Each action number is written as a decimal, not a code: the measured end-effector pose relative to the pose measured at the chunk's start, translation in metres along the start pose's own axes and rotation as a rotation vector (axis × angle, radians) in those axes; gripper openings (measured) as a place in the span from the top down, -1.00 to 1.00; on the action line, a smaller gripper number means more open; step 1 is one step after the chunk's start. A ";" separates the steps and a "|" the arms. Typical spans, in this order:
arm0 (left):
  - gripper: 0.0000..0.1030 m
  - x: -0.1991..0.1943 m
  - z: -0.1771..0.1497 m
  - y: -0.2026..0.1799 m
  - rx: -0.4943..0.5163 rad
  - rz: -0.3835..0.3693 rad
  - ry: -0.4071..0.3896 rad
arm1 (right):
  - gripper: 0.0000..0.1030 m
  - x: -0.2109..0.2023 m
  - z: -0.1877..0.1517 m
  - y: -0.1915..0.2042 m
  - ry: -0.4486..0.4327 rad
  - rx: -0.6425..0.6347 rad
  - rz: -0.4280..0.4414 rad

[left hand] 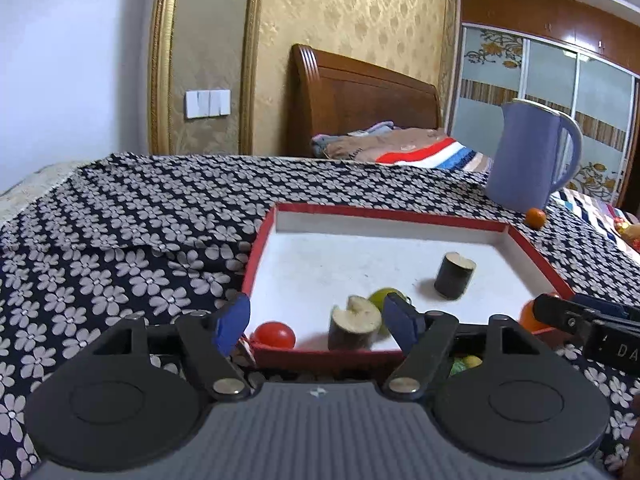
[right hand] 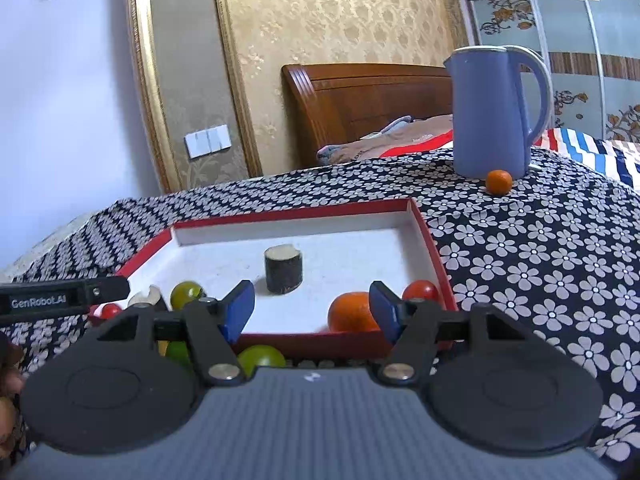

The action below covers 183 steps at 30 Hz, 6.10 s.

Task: Organize fruits
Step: 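Withdraw both tools back toward the row of fruits, then grasp the large green fruit with the right gripper while the left grasps the brown pear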

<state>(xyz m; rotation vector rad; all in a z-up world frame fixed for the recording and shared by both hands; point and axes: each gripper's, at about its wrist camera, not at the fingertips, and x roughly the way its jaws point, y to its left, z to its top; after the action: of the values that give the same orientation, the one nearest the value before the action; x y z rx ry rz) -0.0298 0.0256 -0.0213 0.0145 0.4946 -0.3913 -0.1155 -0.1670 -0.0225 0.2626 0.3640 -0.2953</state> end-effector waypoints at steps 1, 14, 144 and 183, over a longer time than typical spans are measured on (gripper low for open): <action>-0.42 -0.002 -0.001 0.000 0.000 -0.017 0.002 | -0.19 -0.002 -0.001 0.001 0.007 -0.007 0.007; -0.42 -0.011 -0.013 -0.004 0.035 -0.049 0.029 | -0.18 -0.012 -0.013 0.005 0.084 -0.032 0.046; 0.39 0.018 -0.028 -0.021 0.266 -0.295 0.207 | 0.41 0.013 -0.022 -0.004 0.144 0.102 0.139; 0.51 -0.010 0.009 -0.024 0.158 -0.241 0.066 | 0.42 -0.005 -0.003 0.006 0.104 0.014 0.122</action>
<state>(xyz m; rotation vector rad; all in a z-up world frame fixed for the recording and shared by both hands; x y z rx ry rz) -0.0427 0.0060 -0.0064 0.1216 0.5317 -0.6671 -0.1187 -0.1591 -0.0216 0.3130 0.4467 -0.1642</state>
